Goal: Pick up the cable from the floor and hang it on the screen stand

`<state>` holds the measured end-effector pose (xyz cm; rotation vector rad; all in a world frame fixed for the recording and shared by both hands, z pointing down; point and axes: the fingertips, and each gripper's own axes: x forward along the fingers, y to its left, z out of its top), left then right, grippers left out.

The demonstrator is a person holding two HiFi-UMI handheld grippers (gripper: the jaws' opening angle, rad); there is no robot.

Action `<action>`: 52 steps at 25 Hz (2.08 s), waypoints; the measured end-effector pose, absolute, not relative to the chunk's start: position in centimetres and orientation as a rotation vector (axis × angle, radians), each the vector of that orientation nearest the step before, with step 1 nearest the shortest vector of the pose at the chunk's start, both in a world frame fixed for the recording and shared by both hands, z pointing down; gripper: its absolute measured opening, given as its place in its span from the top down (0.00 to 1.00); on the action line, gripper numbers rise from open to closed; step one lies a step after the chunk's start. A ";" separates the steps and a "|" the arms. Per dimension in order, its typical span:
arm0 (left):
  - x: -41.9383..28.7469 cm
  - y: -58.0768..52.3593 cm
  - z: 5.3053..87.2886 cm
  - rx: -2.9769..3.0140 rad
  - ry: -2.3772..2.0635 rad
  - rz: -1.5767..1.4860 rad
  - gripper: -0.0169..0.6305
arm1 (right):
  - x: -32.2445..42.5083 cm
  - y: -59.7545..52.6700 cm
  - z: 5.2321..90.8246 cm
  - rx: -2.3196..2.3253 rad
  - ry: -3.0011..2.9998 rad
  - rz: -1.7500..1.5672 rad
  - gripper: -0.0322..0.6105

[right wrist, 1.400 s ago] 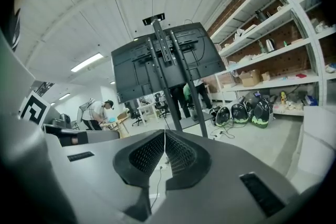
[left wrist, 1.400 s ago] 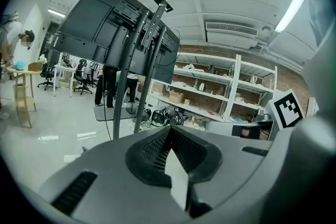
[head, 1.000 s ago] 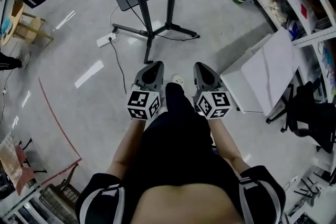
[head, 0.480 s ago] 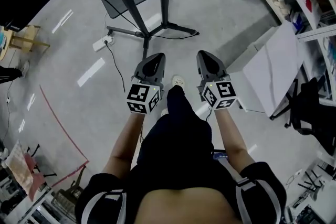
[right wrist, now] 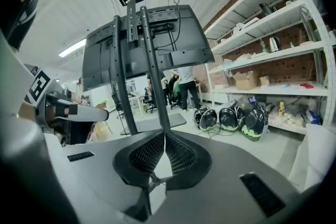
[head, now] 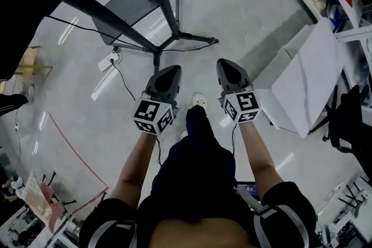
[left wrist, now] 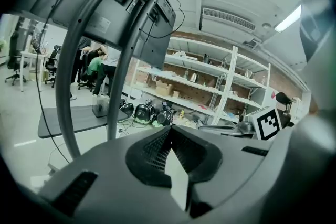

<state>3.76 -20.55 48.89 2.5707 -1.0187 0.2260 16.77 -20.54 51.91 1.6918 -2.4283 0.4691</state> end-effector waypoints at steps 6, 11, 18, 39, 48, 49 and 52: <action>5.3 -25.3 53.9 2.575 -0.957 0.259 0.96 | 19.0 -26.3 57.2 1.722 -2.373 0.469 0.91; 7.7 -28.4 58.8 2.551 -0.909 0.274 0.96 | 21.6 -28.9 61.3 1.808 -2.308 0.485 0.91; 10.0 -31.1 69.2 2.535 -0.840 0.321 0.96 | 24.7 -31.0 70.4 1.853 -2.229 0.520 0.91; 14.9 -35.9 103.1 2.591 -0.779 0.471 0.96 | 29.3 -36.6 105.4 1.698 -2.147 0.597 0.91; 17.5 -38.1 113.7 2.602 -0.754 0.458 0.96 | 31.2 -38.9 115.6 1.718 -2.150 0.607 0.91; 17.6 -38.3 114.6 2.602 -0.751 0.448 0.96 | 31.4 -39.2 116.5 1.724 -2.146 0.608 0.91; 18.1 -38.9 117.2 2.587 -0.738 0.420 0.96 | 32.2 -39.8 118.8 1.739 -2.145 0.608 0.91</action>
